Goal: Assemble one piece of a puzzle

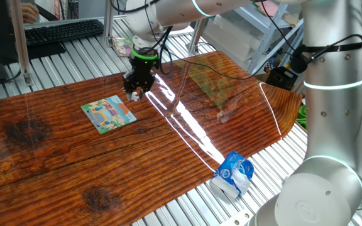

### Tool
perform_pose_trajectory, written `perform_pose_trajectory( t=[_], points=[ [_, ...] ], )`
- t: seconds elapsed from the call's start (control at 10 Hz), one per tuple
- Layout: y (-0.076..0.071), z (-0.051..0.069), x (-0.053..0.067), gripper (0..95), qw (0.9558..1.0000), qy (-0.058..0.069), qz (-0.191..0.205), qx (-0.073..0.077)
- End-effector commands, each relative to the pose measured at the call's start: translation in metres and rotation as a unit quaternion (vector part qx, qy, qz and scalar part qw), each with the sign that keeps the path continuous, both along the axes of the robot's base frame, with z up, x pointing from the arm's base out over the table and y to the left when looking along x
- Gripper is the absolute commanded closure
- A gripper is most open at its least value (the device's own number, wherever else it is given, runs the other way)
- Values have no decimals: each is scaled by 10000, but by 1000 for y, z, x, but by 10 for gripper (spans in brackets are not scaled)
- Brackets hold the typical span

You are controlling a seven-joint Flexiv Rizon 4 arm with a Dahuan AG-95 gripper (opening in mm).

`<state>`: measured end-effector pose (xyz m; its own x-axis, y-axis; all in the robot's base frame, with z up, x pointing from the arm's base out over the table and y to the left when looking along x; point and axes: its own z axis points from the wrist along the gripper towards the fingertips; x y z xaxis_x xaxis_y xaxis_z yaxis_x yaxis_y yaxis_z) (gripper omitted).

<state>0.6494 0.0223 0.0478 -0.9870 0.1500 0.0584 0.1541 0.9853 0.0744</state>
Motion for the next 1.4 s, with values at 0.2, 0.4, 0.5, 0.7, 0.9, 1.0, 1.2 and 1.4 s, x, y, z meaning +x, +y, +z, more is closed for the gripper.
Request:
perform_pose_trajectory(
  t=[0.2, 0.4, 0.5, 0.7, 0.9, 1.0, 1.2, 1.4],
  points=[
    [11, 0, -1, 950, 10000, 0, -18, -47],
    [13, 0, 0, 950, 10000, -6, 18, -85],
    [14, 0, 0, 950, 10000, -7, 19, -88],
    [14, -1, 1, 950, 10000, -10, 1, -68],
    [14, -3, 1, 950, 10000, 19, 3, -67],
    [14, -5, 2, 950, 10000, 8, 8, -97],
    [14, -6, 3, 950, 9998, -120, 124, -132],
    [14, -6, 3, 950, 9994, -203, 258, -100]
  ],
)
